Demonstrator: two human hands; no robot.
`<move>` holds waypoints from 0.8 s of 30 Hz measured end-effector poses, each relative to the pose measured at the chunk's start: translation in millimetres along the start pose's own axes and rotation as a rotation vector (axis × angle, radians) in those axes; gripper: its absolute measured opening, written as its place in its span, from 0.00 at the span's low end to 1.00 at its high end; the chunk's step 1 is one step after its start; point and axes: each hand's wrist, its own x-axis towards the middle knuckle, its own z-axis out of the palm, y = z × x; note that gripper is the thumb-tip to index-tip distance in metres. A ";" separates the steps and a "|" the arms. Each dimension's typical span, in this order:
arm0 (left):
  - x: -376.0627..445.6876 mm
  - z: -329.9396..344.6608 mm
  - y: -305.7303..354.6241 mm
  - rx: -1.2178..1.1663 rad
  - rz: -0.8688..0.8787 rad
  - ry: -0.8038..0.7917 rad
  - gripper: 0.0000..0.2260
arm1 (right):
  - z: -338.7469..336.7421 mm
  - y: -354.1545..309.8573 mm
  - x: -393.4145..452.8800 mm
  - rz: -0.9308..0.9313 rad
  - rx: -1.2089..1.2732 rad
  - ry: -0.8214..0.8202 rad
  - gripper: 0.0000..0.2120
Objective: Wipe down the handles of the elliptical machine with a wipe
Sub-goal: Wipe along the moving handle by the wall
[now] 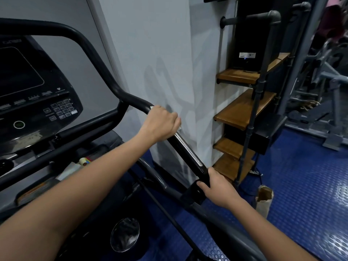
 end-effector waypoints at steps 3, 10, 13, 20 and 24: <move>-9.6 7.0 26.9 0.026 0.060 -0.043 0.17 | -0.2 -1.7 -3.3 0.000 -0.011 0.010 0.13; -27.6 6.8 65.0 -0.040 0.158 -0.001 0.16 | 0.4 2.9 -7.7 0.000 0.041 -0.009 0.13; -38.4 9.4 95.3 -0.090 0.227 -0.050 0.16 | -0.7 5.7 -10.2 -0.012 0.041 -0.023 0.13; -15.3 4.6 38.0 -0.109 0.184 -0.039 0.12 | 3.7 19.9 -24.0 -0.044 0.037 -0.011 0.14; -4.4 -2.4 11.9 0.006 0.110 -0.089 0.18 | 4.4 27.9 -31.5 -0.022 0.009 -0.013 0.14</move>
